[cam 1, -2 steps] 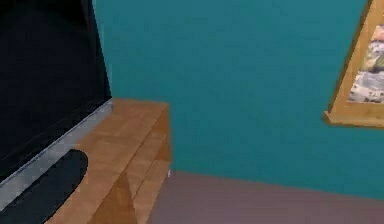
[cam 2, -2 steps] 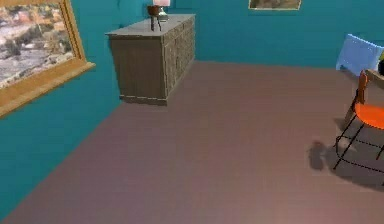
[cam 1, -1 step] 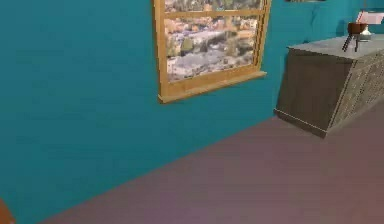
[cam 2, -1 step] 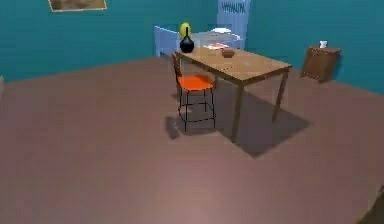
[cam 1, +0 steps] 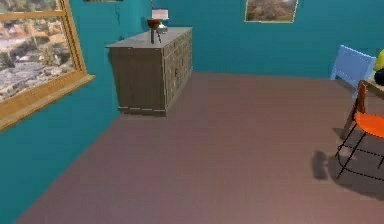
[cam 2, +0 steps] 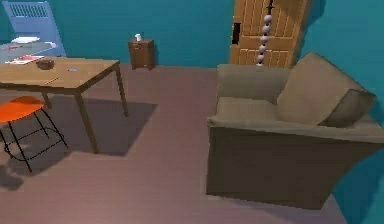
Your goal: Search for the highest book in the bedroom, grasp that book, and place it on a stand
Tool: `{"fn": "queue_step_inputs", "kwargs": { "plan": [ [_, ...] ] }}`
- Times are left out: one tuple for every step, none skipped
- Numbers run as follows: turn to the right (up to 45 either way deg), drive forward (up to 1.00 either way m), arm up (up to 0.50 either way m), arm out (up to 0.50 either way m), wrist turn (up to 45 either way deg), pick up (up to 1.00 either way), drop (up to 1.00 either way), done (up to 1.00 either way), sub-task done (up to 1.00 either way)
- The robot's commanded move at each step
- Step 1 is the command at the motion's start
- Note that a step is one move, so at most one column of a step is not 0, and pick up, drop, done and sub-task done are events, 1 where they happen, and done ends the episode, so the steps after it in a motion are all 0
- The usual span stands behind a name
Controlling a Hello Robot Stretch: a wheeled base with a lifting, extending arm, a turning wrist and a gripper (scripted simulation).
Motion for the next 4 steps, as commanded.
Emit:
{"fn": "queue_step_inputs", "kwargs": {
  "plan": [
    [0.0,0.25,0.0,0.0,0.0,0.0,0.0,0.0,0.0],
    [18.0,0.0,0.0,0.0,0.0,0.0,0.0,0.0,0.0],
    [0.0,1.0,0.0,0.0,0.0,0.0,0.0,0.0,0.0],
    [0.0,1.0,0.0,0.0,0.0,0.0,0.0,0.0,0.0]
  ]
}}
